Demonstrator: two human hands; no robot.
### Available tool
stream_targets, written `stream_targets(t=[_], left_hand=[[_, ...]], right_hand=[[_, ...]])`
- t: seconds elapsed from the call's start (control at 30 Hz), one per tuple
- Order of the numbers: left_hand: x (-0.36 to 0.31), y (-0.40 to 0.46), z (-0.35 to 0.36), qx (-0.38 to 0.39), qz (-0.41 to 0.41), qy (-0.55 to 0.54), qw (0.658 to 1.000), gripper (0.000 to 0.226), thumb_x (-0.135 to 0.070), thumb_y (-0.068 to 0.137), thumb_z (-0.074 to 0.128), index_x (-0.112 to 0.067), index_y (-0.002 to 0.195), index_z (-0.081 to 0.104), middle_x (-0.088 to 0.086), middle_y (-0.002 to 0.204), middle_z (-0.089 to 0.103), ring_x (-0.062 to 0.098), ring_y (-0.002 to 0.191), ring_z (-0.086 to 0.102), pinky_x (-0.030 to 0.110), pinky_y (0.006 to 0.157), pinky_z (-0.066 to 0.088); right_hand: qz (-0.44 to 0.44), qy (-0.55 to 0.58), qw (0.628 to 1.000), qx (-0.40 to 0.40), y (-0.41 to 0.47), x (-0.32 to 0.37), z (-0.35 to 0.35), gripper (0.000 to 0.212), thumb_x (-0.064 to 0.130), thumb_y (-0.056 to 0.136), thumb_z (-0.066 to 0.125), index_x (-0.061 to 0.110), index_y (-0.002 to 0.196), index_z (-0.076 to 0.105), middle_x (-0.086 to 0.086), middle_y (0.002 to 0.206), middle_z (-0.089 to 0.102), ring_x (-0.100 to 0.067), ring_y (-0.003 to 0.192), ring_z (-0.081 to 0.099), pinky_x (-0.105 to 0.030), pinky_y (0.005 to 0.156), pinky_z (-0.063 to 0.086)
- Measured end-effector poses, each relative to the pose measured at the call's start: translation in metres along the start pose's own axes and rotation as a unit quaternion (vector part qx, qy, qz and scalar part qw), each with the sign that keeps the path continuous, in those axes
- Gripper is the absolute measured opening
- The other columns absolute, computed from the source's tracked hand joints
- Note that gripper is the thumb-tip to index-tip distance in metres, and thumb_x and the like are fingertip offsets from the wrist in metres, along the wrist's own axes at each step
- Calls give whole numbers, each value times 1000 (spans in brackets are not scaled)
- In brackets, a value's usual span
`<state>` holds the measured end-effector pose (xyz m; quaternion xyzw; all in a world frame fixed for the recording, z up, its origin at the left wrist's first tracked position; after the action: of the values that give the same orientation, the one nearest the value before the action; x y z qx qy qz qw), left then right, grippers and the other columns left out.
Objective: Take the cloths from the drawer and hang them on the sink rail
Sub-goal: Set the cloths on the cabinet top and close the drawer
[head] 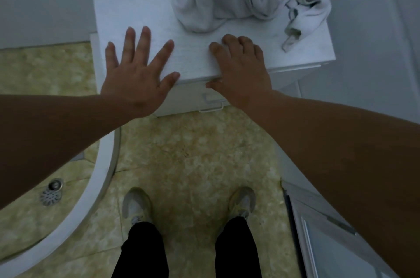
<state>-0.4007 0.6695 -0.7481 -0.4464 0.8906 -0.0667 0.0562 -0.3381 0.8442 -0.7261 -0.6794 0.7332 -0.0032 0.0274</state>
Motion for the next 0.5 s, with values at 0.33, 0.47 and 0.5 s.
stream_targets(t=[0.33,0.47,0.5], left_hand=[[2,70,-94,-159,-3,-50,986,68,-60,94,28,-25,151,20,18,158,17,38,145,13,59,115,10],[-13,102,-108,-163,-5,-42,986,71,-65,93,26,-29,153,12,15,160,11,35,147,5,59,116,6],[-15,109,-108,-159,-16,-39,986,73,-67,92,24,-29,153,11,14,160,10,35,147,4,59,116,6]], right_hand=[[38,105,985,-131,32,-55,-67,85,72,74,57,19,140,46,-13,142,46,-36,133,41,-58,108,32],[128,120,978,-110,63,-97,-86,95,76,74,57,27,150,30,-9,159,25,-35,148,17,-66,111,23],[143,124,978,-87,71,-106,-86,97,77,74,56,30,152,23,-7,162,17,-34,150,9,-66,113,19]])
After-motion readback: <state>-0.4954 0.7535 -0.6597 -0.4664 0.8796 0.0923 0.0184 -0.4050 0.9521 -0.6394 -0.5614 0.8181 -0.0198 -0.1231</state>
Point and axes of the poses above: each hand's wrist, its own y-axis towards the middle knuckle, its own z-axis out of the palm, x = y × z, the point moved 9 cm from there along y, towards the middle knuckle
